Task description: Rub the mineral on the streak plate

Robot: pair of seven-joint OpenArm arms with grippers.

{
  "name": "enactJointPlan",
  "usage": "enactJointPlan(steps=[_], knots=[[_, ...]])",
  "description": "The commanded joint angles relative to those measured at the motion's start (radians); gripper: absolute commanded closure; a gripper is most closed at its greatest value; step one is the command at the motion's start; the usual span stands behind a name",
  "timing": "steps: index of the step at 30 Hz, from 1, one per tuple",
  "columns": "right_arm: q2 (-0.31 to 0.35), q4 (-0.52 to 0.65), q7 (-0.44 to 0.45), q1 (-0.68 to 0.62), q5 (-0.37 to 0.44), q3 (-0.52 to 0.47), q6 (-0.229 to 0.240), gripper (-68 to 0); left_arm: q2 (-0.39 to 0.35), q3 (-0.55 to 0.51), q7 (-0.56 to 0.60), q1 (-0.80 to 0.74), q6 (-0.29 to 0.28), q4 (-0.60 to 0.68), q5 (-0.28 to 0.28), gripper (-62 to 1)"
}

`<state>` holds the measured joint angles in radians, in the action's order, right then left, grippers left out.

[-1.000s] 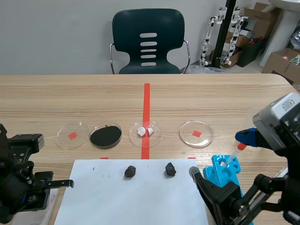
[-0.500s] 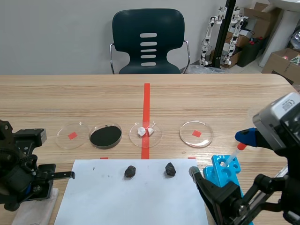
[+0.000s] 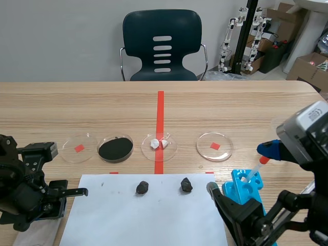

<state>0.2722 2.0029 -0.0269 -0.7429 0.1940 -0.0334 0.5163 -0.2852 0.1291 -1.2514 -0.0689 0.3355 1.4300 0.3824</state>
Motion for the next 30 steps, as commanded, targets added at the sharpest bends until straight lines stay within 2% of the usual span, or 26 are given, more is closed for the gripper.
enactJointPlan(steps=[1,10,15,20,24,30], knots=[[0.005,0.026,0.014,0.009,0.011,-0.012,0.000,-67.9,0.005,-0.005,0.002,0.008,-0.009,0.008,-0.001,-15.6],[0.005,0.026,0.014,0.009,0.011,-0.012,0.000,-67.9,0.005,-0.005,-0.055,0.008,0.004,0.008,-0.127,-15.6],[0.005,0.026,0.014,0.009,0.011,-0.012,0.000,-67.9,0.004,-0.005,-0.109,0.008,0.022,0.008,-0.241,-15.6],[0.005,0.026,0.014,0.009,0.011,-0.012,0.000,-67.9,0.005,-0.005,-0.114,0.008,0.040,0.008,-0.301,-15.6],[0.005,0.026,0.014,0.009,0.011,-0.012,0.000,-67.9,0.005,-0.005,-0.106,0.008,0.040,0.008,-0.280,-15.6],[0.005,0.026,0.014,0.009,0.011,-0.012,0.000,-67.9,0.005,-0.004,-0.046,0.005,0.036,0.008,-0.124,-15.6]])
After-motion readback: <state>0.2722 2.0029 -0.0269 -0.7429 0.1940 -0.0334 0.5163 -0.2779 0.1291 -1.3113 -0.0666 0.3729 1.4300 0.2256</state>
